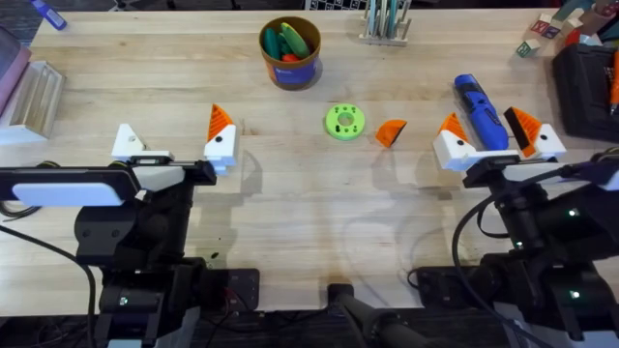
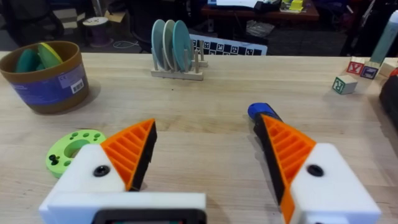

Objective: Pick up the gripper from the table and insert it into the empty holder that is missing its gripper. Then pick up a screw, insert it into the mounting hole, and use the screwdriver to tighten it. Finally, clean up the table by picking up the vegetable and placing it into the bucket.

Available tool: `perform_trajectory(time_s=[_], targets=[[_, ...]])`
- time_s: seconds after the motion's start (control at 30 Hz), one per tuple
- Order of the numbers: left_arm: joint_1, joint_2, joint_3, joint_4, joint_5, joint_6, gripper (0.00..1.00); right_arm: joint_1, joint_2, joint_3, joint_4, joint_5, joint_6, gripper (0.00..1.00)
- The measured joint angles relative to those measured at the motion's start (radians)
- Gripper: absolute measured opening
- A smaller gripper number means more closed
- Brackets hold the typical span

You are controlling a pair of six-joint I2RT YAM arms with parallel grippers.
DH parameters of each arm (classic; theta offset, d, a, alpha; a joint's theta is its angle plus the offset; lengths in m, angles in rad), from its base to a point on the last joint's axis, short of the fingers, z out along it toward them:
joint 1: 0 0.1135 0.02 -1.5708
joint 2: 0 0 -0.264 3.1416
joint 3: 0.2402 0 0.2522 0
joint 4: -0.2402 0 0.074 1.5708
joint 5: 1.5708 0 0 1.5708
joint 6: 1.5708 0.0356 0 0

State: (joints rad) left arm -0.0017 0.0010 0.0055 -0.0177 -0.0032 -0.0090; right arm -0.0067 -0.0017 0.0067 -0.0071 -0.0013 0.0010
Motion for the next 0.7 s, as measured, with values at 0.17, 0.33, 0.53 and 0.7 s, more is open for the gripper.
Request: perform_trajectory(time_s=[0.17,0.33,0.53,0.7], targets=[[0.0,0.0,0.0,-0.002,0.0,0.0,0.918,0.0,0.0,0.0,-0.005,0.0,0.0,0.99],[-0.001,0.0,0.0,-0.021,0.007,0.0,0.918,0.0,0.0,0.0,-0.004,0.0,0.0,0.99],[-0.001,0.001,0.038,-0.137,0.008,-0.001,0.92,0.0,0.0,0.011,-0.03,0.0,0.0,0.991],[-0.001,0.098,0.236,-0.356,-0.017,0.0,0.92,0.0,0.042,0.124,-0.225,-0.009,0.001,0.991]])
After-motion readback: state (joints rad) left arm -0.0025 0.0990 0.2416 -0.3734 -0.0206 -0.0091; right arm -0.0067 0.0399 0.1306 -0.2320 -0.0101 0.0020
